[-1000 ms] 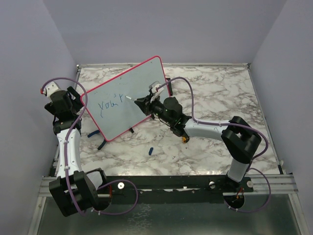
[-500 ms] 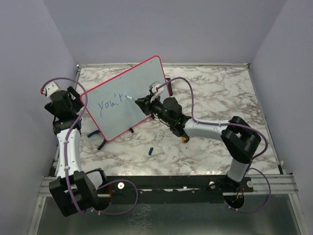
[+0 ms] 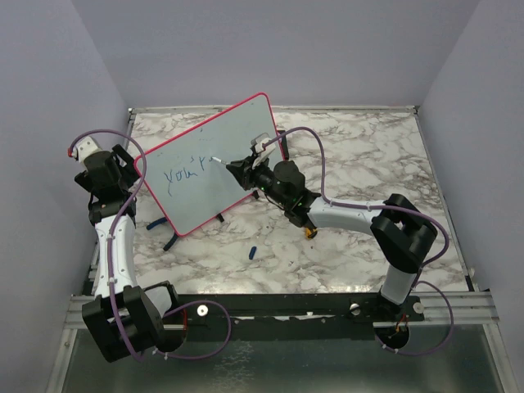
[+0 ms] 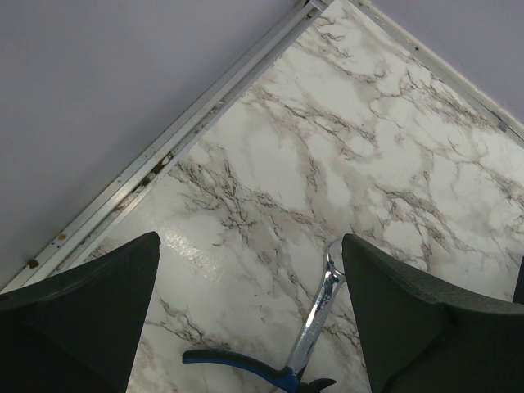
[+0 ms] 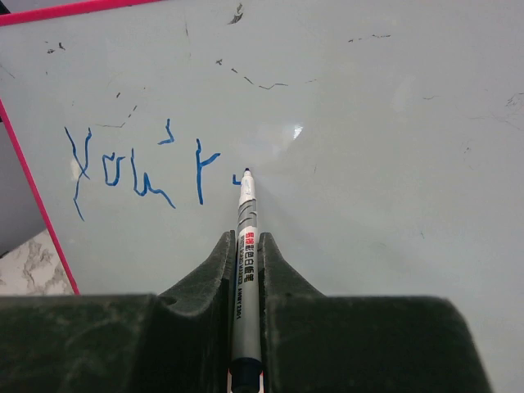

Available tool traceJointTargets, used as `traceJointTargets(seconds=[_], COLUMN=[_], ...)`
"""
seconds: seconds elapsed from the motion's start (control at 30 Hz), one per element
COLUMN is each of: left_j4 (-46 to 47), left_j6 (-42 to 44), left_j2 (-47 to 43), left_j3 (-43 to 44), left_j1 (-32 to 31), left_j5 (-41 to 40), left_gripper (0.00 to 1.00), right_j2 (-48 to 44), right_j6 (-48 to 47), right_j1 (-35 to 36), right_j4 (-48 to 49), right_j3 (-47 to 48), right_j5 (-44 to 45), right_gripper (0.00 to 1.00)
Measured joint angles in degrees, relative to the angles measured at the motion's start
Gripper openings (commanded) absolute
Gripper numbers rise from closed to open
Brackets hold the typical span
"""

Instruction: Write a sentence on the whiteboard

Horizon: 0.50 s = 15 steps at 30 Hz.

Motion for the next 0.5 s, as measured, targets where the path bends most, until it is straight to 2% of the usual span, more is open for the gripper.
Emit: traceJointTargets(seconds=[0.5], left_j4=[0.0], left_j6=[0.0], left_j2=[0.0], left_j3=[0.0], left_j1=[0.0], left_j5=[0.61], left_gripper=[0.93], right_j2=[0.39], right_j6=[-0.04], right_j1=[-0.15], right_j4=[-0.17], right_j3=[2.16], right_j5=[-0.55], right_gripper=[0.01])
